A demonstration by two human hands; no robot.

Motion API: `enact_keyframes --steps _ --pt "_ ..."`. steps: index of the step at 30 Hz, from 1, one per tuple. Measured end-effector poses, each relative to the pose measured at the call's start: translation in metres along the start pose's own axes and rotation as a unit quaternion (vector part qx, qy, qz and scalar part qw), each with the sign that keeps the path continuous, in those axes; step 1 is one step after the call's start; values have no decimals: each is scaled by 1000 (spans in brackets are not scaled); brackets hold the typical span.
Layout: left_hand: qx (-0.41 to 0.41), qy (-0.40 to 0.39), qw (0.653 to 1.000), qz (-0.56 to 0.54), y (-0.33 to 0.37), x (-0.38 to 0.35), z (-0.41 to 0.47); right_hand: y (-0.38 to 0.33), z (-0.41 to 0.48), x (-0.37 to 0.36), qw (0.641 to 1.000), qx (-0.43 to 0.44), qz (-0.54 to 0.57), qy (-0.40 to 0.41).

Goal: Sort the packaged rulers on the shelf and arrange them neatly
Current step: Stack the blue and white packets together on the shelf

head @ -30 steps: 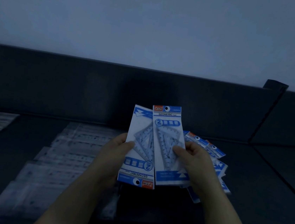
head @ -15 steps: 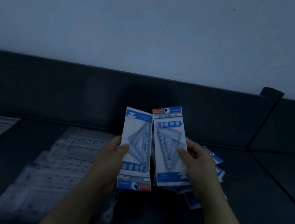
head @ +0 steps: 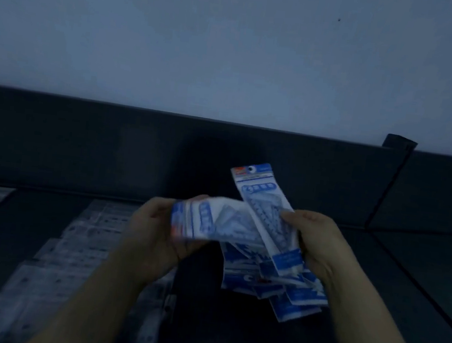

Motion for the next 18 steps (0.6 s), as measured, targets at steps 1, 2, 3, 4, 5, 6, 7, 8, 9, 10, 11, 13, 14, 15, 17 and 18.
enact_keyframes --steps 1,2,3,4,5,6,7,8,9,10,11,13,14,15,17,18 --pt "-23 -15 997 -70 -2 2 -2 3 0 2 999 -10 36 22" --pt "-37 -22 993 -110 -8 2 -4 6 0 2 997 -22 64 39" --pt "-47 -13 993 -109 -16 2 -4 8 -1 0 995 -33 84 46" --pt "-54 -1 996 -76 -27 1 -4 11 -1 -3 994 -41 88 46" --pt "-70 17 997 -24 -37 -2 -4 14 -2 -8 995 -46 78 37" --pt "-101 37 994 22 -44 -4 -2 17 -3 -13 997 -49 51 23" --pt "-132 62 988 50 -47 -6 -1 19 -6 -19 999 -44 10 5" --pt "-159 92 980 72 -47 -5 -1 20 -9 -24 999 -32 -41 -8" --pt "-181 121 971 101 -44 -3 0 19 -12 -27 996 -12 -91 -13" --pt "-198 144 960 139 -40 -1 -1 17 -15 -29 991 12 -132 -8" --pt "-207 154 949 180 -37 2 -2 15 -18 -31 986 34 -162 -3" --pt "-209 146 937 238 -34 0 -6 13 -28 -41 977 61 -203 -18" --pt "-203 133 933 265 -35 -1 -7 12 -33 -48 971 72 -222 -40" --pt "-198 123 928 291 -36 -1 -8 12 -38 -54 964 89 -242 -63" --pt "-194 129 917 324 -35 3 -10 10 -39 -54 951 123 -273 -72" --pt "-194 145 916 320 -33 7 -10 8 -35 -46 944 141 -294 -44"
Point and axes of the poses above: each hand's wrist, its own z-axis towards the middle knuckle, its own x-axis out of the back of the hand, y = z × x, the point moved 5 cm from there along z, towards the middle knuckle, and after that the axes turned 11 degrees about -z, right-handed, at the moved point
